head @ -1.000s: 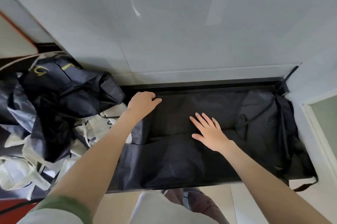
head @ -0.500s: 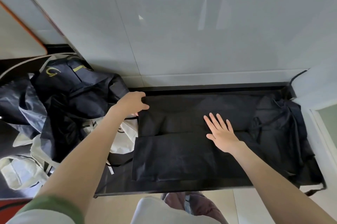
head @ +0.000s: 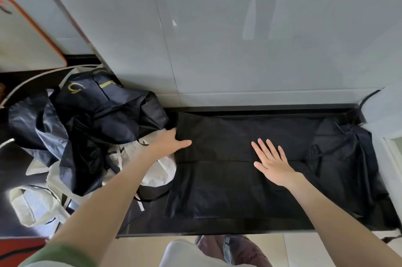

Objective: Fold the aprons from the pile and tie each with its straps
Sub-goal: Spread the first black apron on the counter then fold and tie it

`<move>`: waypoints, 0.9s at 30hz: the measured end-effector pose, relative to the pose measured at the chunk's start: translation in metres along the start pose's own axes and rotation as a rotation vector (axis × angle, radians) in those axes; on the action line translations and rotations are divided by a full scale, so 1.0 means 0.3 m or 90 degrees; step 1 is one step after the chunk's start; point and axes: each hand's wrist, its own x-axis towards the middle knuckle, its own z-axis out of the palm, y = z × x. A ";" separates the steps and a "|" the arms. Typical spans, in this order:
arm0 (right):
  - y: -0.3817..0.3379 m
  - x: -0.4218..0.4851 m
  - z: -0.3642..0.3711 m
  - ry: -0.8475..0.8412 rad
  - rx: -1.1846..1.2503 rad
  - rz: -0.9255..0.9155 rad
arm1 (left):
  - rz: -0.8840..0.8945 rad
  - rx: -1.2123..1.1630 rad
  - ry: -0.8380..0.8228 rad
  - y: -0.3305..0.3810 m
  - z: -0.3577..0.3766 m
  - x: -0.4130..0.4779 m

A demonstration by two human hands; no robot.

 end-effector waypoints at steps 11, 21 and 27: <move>-0.123 0.042 -0.001 0.041 0.008 0.024 | 0.018 0.367 0.317 0.007 -0.006 -0.059; -0.255 0.060 0.003 0.085 0.054 -0.043 | 0.295 0.478 0.038 0.147 0.291 -0.047; -0.161 0.042 0.009 0.141 0.115 -0.047 | 0.135 0.645 -0.156 0.062 0.363 0.039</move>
